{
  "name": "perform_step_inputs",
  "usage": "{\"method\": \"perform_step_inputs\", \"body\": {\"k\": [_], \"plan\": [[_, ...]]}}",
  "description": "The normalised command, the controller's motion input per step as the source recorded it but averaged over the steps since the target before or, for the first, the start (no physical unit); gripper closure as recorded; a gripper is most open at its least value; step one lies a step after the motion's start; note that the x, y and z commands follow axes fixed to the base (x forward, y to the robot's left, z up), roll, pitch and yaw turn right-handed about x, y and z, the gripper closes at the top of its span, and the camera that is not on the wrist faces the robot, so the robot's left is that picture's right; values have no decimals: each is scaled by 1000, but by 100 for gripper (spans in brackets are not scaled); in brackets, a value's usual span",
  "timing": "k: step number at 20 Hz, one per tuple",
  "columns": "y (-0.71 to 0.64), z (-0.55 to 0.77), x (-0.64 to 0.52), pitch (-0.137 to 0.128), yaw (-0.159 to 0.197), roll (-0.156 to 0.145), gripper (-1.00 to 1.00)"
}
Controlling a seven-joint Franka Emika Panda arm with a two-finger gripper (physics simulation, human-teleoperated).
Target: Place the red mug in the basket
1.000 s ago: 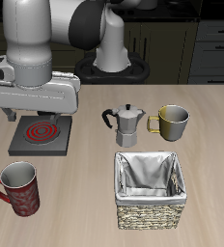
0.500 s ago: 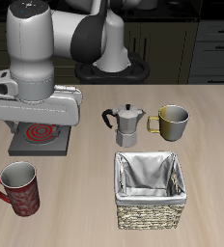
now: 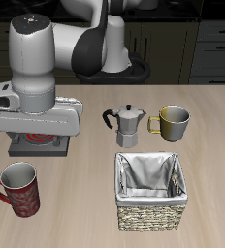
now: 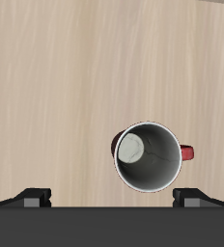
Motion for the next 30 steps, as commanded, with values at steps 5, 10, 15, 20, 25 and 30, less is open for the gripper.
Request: {"method": "perform_step_inputs", "body": {"k": [5, 10, 15, 20, 25, 30], "plan": [[-148, -158, 23, 10, -1, -19, -100], [-27, -139, 40, 8, 15, -8, -100], [-74, -141, 19, 8, 1, -16, -100], [24, -160, 23, 15, 1, 7, -100], [51, -215, 82, 15, 22, -3, -100], [60, -150, 65, 15, 9, 5, -100]]}}
